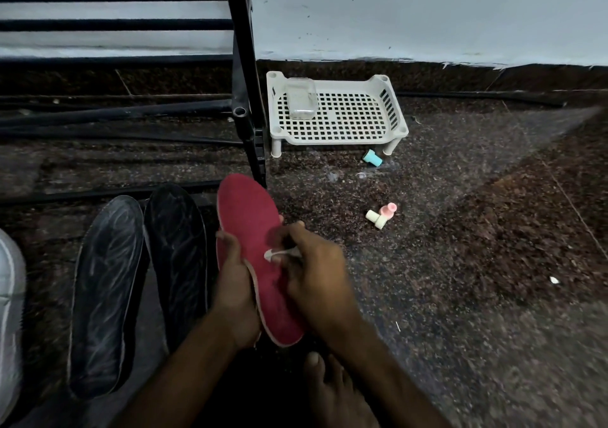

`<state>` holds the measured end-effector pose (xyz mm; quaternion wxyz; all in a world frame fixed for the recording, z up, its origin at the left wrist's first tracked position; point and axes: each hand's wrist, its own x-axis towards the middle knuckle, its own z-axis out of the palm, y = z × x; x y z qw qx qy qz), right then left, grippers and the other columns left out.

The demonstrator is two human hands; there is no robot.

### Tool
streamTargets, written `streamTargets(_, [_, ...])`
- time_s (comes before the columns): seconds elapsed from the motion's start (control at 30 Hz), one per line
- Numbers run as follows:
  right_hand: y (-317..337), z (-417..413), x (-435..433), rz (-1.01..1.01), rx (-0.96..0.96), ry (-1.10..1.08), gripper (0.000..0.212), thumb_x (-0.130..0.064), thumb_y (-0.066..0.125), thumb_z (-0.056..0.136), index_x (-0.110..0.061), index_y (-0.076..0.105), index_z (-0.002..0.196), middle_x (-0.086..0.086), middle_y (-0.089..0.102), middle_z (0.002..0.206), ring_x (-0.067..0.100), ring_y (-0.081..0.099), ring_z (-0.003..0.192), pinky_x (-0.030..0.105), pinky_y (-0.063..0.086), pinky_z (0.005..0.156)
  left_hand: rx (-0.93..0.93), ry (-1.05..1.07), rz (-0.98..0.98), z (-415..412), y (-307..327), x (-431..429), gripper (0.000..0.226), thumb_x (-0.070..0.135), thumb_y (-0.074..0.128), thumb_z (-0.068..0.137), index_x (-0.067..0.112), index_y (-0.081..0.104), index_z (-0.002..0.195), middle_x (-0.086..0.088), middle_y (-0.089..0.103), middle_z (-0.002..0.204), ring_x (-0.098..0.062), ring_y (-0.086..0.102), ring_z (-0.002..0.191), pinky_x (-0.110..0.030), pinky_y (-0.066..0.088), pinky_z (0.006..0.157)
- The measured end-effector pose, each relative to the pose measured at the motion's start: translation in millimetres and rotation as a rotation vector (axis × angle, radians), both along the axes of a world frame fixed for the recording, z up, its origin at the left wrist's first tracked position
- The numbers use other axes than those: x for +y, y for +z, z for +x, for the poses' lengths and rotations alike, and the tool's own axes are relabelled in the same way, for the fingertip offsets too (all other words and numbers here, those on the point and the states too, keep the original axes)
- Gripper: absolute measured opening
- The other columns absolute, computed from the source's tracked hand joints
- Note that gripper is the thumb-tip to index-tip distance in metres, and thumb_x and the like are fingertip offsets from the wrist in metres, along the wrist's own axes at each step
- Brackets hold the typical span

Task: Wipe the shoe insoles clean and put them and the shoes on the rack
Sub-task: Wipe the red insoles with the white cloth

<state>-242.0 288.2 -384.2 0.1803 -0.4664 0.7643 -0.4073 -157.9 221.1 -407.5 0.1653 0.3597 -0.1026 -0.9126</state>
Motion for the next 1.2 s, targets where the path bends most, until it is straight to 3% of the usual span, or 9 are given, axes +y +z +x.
streamTargets(0.17, [6.8, 30.5, 17.1, 0.062, -0.016, 0.091, 0.015, -0.012, 0.061, 0.076, -0.023, 0.066, 0.084, -0.005, 0.066, 0.082, 0.01, 0.06, 0.071, 0.028, 0.048, 0.066, 0.046, 0.161, -0.037, 3.7, -2.9, -12.5, 0.106, 0.088, 0.01, 0.078, 0.012, 0.069, 0.121, -0.008, 0.065, 0.129, -0.03, 0.057, 0.125, -0.051, 0.04, 0.1])
streamTargets(0.27, [9.6, 26.4, 24.6, 0.047, -0.117, 0.082, 0.019, -0.006, 0.066, 0.073, -0.024, 0.069, 0.078, -0.011, 0.066, 0.081, 0.003, 0.06, 0.073, 0.013, 0.044, 0.068, 0.048, 0.253, -0.035, 0.4, -0.2, -12.6, 0.102, 0.083, 0.009, 0.082, 0.011, 0.079, 0.1, -0.002, 0.071, 0.119, -0.023, 0.062, 0.118, -0.054, 0.038, 0.103])
streamTargets(0.4, [7.7, 14.4, 16.3, 0.031, -0.046, 0.051, 0.02, 0.0, 0.069, 0.075, -0.02, 0.07, 0.078, -0.01, 0.066, 0.082, -0.002, 0.057, 0.074, 0.007, 0.041, 0.07, 0.005, 0.197, -0.018, -3.4, 1.7, -7.6, 0.101, 0.087, 0.011, 0.079, 0.017, 0.051, 0.14, -0.005, 0.066, 0.128, -0.026, 0.062, 0.119, -0.045, 0.053, 0.087])
streamTargets(0.5, [4.0, 6.9, 4.8, 0.005, -0.03, 0.022, 0.016, 0.0, 0.069, 0.078, -0.016, 0.071, 0.079, -0.007, 0.069, 0.084, 0.004, 0.062, 0.077, 0.022, 0.05, 0.073, -0.015, 0.164, -0.039, -5.1, 9.8, -4.1, 0.098, 0.086, 0.016, 0.079, 0.018, 0.052, 0.139, -0.009, 0.066, 0.127, -0.031, 0.066, 0.111, -0.041, 0.06, 0.078])
streamTargets(0.6, [5.4, 13.2, 12.0, 0.044, -0.091, 0.024, 0.021, 0.003, 0.07, 0.076, -0.018, 0.071, 0.077, -0.009, 0.07, 0.084, 0.002, 0.063, 0.077, 0.015, 0.048, 0.072, 0.012, 0.204, -0.014, 0.7, 9.7, -11.1, 0.102, 0.088, 0.017, 0.078, 0.012, 0.058, 0.133, -0.012, 0.063, 0.13, -0.029, 0.07, 0.099, -0.031, 0.058, 0.054])
streamTargets(0.73, [-0.1, 35.3, 40.2, 0.119, -0.248, 0.02, 0.017, -0.005, 0.072, 0.073, -0.022, 0.07, 0.075, -0.01, 0.07, 0.079, 0.002, 0.064, 0.077, 0.011, 0.047, 0.068, 0.096, 0.39, -0.14, 1.3, 7.5, -21.6, 0.086, 0.079, 0.017, 0.088, 0.015, 0.071, 0.106, -0.004, 0.069, 0.096, -0.025, 0.067, 0.107, -0.062, 0.042, 0.099])
streamTargets(1.0, [22.3, 17.5, 38.8, -0.115, -0.409, -0.163, 0.015, -0.005, 0.075, 0.08, -0.02, 0.075, 0.079, -0.01, 0.072, 0.081, 0.006, 0.068, 0.077, 0.019, 0.052, 0.069, 0.164, 0.313, -0.213, -2.5, 12.0, -27.3, 0.084, 0.08, 0.017, 0.085, 0.017, 0.054, 0.128, -0.002, 0.064, 0.085, -0.021, 0.067, 0.082, -0.054, 0.052, 0.093])
streamTargets(1.07, [27.1, 8.8, 34.7, -0.18, -0.481, -0.217, 0.015, -0.003, 0.071, 0.085, -0.018, 0.073, 0.085, -0.006, 0.072, 0.084, 0.01, 0.069, 0.08, 0.025, 0.055, 0.071, 0.151, 0.3, -0.226, -0.1, 8.0, -24.7, 0.081, 0.076, 0.021, 0.087, 0.016, 0.055, 0.129, -0.003, 0.068, 0.092, -0.022, 0.069, 0.09, -0.05, 0.051, 0.098])
streamTargets(1.2, [12.2, 3.4, 29.6, -0.009, -0.326, -0.221, 0.02, -0.009, 0.064, 0.09, -0.028, 0.071, 0.092, -0.013, 0.069, 0.086, 0.007, 0.066, 0.084, 0.028, 0.053, 0.075, 0.086, 0.266, -0.269, -2.4, 8.7, -17.3, 0.056, 0.052, 0.024, 0.101, 0.015, 0.052, 0.133, -0.002, 0.069, 0.121, -0.02, 0.064, 0.116, -0.041, 0.04, 0.105])
